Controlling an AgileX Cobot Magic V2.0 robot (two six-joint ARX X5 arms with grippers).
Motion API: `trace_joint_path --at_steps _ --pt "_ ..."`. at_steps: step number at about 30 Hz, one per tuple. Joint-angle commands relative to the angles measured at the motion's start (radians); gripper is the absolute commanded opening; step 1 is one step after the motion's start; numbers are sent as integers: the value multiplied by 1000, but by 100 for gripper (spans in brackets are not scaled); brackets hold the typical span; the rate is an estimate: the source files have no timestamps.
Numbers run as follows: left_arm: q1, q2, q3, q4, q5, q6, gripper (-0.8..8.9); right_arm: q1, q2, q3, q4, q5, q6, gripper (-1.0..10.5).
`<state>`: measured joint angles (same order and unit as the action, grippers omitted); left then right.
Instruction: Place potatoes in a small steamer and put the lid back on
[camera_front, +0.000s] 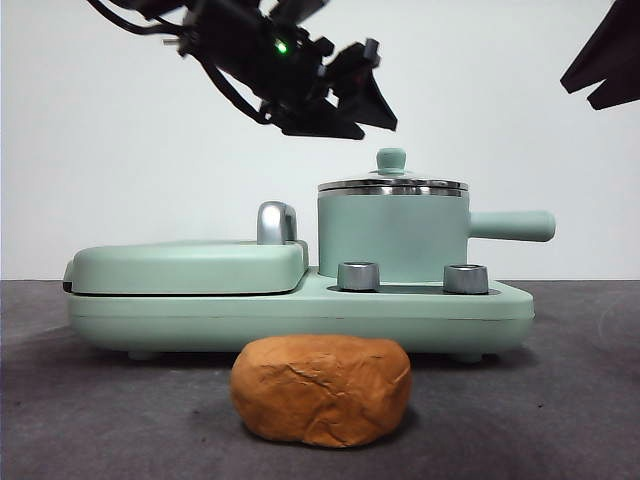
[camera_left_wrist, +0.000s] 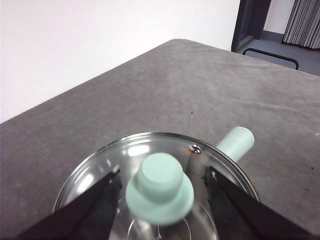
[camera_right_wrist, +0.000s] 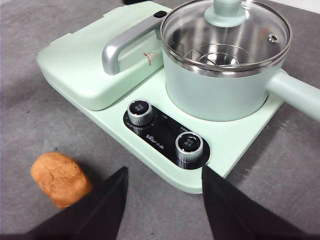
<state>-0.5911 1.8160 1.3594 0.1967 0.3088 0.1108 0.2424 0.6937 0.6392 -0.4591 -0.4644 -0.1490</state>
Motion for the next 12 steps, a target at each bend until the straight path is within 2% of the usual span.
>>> trace_joint_path --at_steps 1,12 --pt "-15 58 62 10 -2 -8 276 5 4 18 12 1 10 236" --pt "-29 141 120 16 -2 -7 275 5 4 18 12 1 10 236"
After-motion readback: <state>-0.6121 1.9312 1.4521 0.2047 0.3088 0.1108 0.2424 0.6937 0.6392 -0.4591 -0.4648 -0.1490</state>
